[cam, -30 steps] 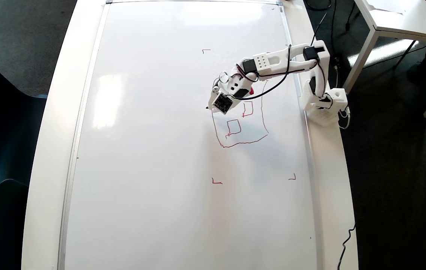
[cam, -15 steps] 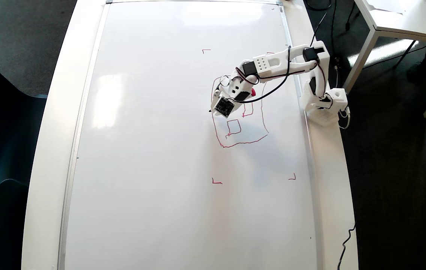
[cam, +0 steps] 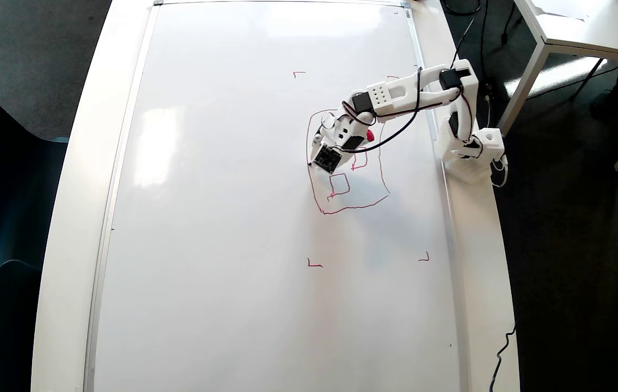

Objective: Draw on a whiteboard a robot head using a pen attached to the gripper

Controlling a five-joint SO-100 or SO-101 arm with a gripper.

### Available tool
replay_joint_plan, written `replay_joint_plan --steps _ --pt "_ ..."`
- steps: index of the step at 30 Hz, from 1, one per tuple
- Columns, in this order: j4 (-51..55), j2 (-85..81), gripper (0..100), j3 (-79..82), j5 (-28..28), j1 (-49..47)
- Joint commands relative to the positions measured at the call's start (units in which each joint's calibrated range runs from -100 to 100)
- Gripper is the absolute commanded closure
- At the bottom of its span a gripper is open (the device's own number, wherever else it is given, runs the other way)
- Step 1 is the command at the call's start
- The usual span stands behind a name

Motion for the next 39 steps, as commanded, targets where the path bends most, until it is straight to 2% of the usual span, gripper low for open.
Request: replay_joint_plan --steps 1,23,39 --pt "0.1 -0.3 99 -0.1 -0.2 -0.1" --pt "-0.8 3.6 99 -3.4 -0.3 0.1" --pt "-5.8 8.0 99 -8.0 0.2 0.0"
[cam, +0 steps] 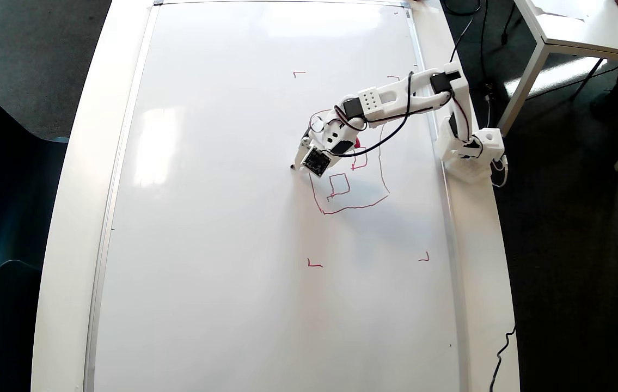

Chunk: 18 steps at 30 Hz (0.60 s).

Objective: Draw on a whiteboard a robot head using a pen attached to the gripper

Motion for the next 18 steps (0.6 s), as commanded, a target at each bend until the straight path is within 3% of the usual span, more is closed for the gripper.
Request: replay_joint_plan --steps 1,18 --pt "-0.2 0.1 99 -1.8 0.2 0.0" --pt "-2.7 0.2 99 -1.8 0.2 -2.9"
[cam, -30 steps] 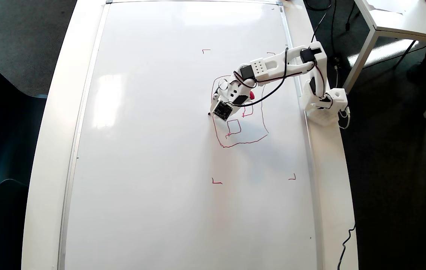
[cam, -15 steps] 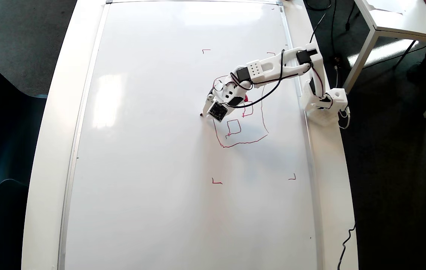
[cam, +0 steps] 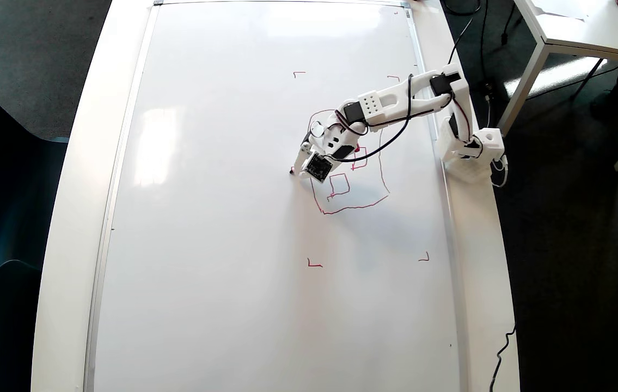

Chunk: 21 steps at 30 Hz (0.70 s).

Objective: Draw on a whiteboard a robot head using a pen attached to the gripper

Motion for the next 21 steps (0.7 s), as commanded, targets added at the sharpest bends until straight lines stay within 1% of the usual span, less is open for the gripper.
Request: replay_joint_plan --steps 1,7,21 --pt "-0.6 -0.1 99 -1.5 0.2 -1.2" --pt "-4.0 1.8 99 -2.4 0.3 -1.2" --pt "-4.1 3.4 99 -5.1 0.3 1.6"
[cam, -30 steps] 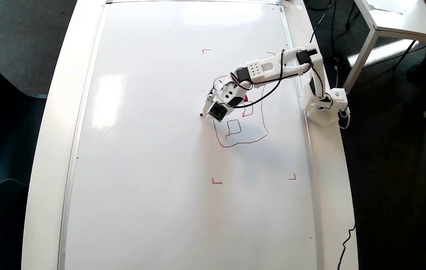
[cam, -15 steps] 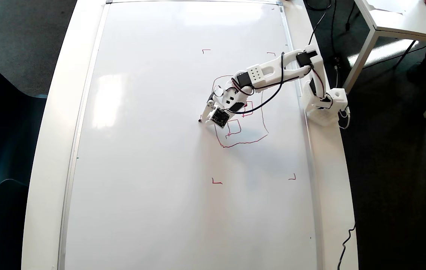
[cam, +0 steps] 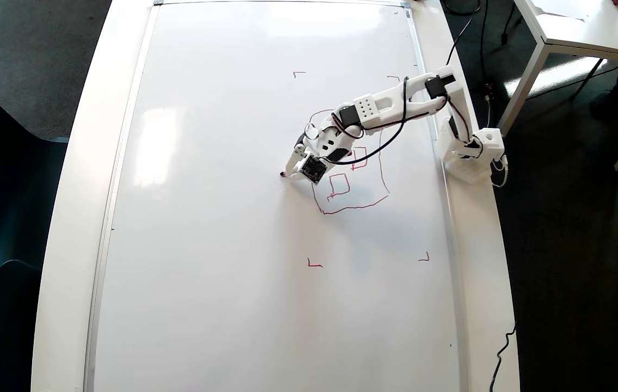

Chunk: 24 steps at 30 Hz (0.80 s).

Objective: Draw on a whiteboard a robot head using a pen attached to the gripper

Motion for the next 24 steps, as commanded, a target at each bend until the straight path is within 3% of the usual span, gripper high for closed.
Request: replay_joint_plan --steps 1,24 --pt "0.1 -0.3 99 -1.6 0.3 1.6" --pt "8.5 -1.2 99 -0.6 -0.2 4.5"
